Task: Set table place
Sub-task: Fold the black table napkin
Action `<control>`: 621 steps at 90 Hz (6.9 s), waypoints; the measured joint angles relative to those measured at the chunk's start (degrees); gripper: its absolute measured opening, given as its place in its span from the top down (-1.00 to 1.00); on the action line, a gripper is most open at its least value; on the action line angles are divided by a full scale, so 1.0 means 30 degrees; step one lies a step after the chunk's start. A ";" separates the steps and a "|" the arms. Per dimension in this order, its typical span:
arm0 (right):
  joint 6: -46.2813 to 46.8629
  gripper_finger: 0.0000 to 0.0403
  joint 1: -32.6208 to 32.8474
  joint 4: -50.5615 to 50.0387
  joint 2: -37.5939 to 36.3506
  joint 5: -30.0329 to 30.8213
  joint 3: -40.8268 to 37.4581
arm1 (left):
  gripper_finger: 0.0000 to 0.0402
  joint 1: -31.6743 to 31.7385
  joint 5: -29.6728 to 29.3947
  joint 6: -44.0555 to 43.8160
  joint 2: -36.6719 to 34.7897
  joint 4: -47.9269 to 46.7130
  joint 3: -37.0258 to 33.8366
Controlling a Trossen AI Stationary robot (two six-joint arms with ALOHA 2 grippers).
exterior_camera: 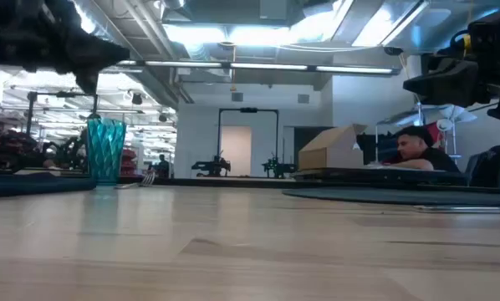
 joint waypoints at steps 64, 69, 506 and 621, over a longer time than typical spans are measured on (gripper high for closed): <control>0.1569 1.00 0.0000 0.3519 0.0727 -0.0517 0.0044 | 1.00 -0.0611 0.3206 -0.3691 1.2891 -1.6333 0.8651; 0.1632 1.00 0.0000 0.3528 0.0809 -0.0513 0.0044 | 1.00 -0.0866 0.3209 -0.4120 1.3383 -1.7763 0.8971; 0.1523 1.00 0.0000 0.3170 0.0845 -0.0015 0.0095 | 1.00 -0.4946 0.3719 -0.6019 2.7073 -0.2117 1.2781; 0.1392 1.00 0.0000 0.2528 0.0845 -0.0335 0.0095 | 0.53 1.0262 0.6854 -0.6633 2.4936 -0.8702 1.3504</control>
